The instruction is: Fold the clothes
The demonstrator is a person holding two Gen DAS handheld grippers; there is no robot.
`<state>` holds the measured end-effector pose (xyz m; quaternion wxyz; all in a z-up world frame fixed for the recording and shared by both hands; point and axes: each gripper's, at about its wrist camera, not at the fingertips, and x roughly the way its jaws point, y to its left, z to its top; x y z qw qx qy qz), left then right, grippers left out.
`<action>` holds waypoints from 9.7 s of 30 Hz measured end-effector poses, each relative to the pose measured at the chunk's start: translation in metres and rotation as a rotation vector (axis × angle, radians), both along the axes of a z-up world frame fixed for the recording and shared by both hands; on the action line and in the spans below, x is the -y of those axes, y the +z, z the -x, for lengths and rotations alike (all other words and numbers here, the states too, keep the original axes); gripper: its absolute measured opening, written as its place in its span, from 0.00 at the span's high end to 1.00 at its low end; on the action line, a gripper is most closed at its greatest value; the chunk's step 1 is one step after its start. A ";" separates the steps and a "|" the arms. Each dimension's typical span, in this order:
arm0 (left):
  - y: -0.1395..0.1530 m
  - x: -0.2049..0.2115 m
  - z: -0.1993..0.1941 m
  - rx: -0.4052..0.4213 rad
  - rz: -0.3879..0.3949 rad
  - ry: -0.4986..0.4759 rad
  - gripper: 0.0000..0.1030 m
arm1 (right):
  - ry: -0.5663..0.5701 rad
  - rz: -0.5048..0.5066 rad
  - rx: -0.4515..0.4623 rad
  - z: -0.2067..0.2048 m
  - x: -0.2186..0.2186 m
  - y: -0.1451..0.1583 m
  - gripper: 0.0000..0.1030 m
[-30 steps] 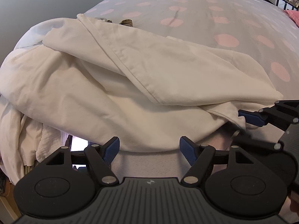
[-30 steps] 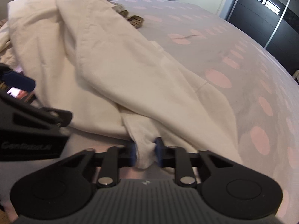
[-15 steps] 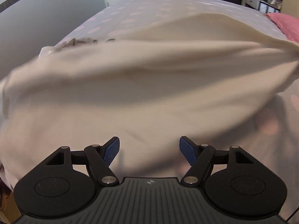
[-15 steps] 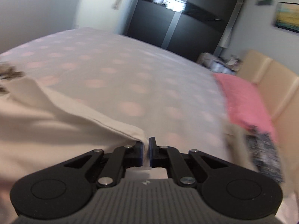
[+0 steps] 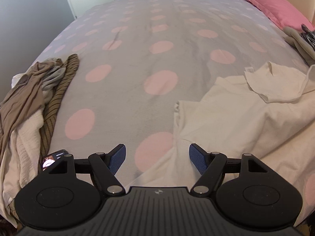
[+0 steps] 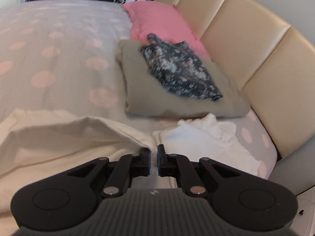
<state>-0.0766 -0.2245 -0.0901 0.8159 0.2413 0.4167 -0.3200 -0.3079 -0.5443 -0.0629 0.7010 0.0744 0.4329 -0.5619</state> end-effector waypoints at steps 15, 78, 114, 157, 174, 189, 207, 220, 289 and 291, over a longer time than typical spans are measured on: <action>-0.007 0.023 -0.002 -0.065 0.022 -0.055 0.32 | 0.360 -0.053 0.120 -0.005 -0.041 0.013 0.57; -0.050 0.056 -0.021 -0.045 -0.100 0.002 0.23 | 0.813 -0.295 -0.025 0.000 -0.072 0.055 0.61; -0.041 0.039 -0.039 -0.132 -0.079 -0.109 0.37 | 0.938 -0.449 -0.143 -0.139 0.093 -0.087 0.56; -0.022 0.052 -0.001 0.090 0.045 -0.270 0.99 | 0.939 -0.321 -0.095 -0.099 0.057 -0.055 0.90; 0.114 -0.001 0.011 0.248 0.369 -0.215 0.99 | 0.750 0.177 0.108 0.010 -0.033 0.115 0.90; 0.386 -0.111 0.044 0.757 0.757 -0.114 0.99 | 0.711 0.739 0.590 0.079 -0.176 0.315 0.91; 0.458 -0.170 0.128 0.886 1.050 -0.111 0.99 | 0.547 1.055 0.797 0.153 -0.263 0.369 0.91; 0.378 -0.029 0.032 0.618 0.728 -0.087 0.99 | 0.505 0.775 0.604 0.044 -0.160 0.303 0.91; 0.145 0.005 -0.108 0.204 0.154 -0.195 0.56 | 0.587 -0.088 0.384 -0.053 -0.043 0.077 0.57; 0.134 -0.007 -0.099 0.173 0.150 -0.179 0.56 | 0.574 -0.110 0.391 -0.035 -0.056 0.072 0.57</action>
